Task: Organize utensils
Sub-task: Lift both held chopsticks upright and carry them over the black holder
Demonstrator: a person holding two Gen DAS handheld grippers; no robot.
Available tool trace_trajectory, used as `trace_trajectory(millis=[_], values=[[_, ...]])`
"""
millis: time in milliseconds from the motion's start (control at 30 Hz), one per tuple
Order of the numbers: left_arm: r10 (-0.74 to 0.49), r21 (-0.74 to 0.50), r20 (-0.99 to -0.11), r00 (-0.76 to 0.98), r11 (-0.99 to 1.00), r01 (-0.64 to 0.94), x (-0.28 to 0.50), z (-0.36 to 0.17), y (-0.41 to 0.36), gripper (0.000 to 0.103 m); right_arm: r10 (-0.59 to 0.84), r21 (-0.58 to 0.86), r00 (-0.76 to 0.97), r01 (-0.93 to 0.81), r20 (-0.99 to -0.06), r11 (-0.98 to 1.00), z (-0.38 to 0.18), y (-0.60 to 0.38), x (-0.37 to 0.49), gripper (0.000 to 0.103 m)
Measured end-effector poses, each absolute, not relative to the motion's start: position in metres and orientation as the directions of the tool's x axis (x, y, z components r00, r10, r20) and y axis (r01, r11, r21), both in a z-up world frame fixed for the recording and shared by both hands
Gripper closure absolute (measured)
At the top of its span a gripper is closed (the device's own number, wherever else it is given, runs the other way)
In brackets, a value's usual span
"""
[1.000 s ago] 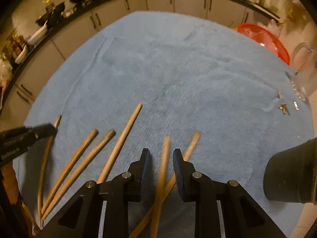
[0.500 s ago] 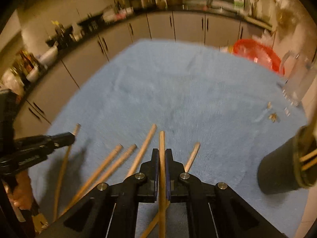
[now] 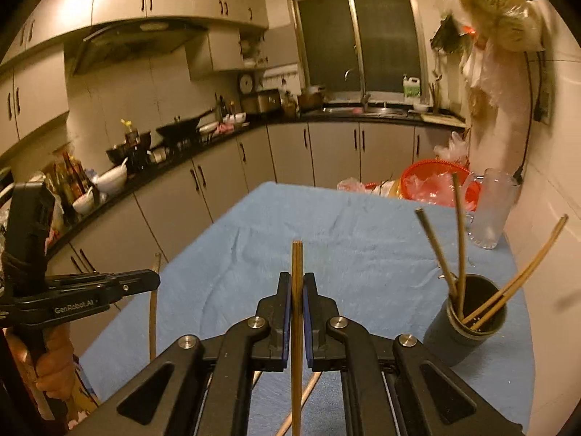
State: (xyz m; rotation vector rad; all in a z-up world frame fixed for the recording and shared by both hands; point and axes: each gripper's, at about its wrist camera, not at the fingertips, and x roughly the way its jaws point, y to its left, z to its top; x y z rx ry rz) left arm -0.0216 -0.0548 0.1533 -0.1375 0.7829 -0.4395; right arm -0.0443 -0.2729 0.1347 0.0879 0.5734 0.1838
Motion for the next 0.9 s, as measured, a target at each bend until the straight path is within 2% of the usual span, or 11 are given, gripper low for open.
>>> trace_trajectory(millis=[333, 900], values=[[-0.437, -0.245, -0.618, 0.654, 0.897, 0.367, -0.037, 0.175, -0.069, 0.096, 0.183, 0.138, 0.854, -0.131, -0.487, 0.982, 0.144, -0.283, -0.064, 0.097], [-0.447, -0.237, -0.606, 0.659, 0.891, 0.387, -0.045, 0.186, -0.073, 0.096, 0.177, 0.168, 0.867, -0.11, -0.465, 0.98, 0.148, -0.296, -0.072, 0.097]])
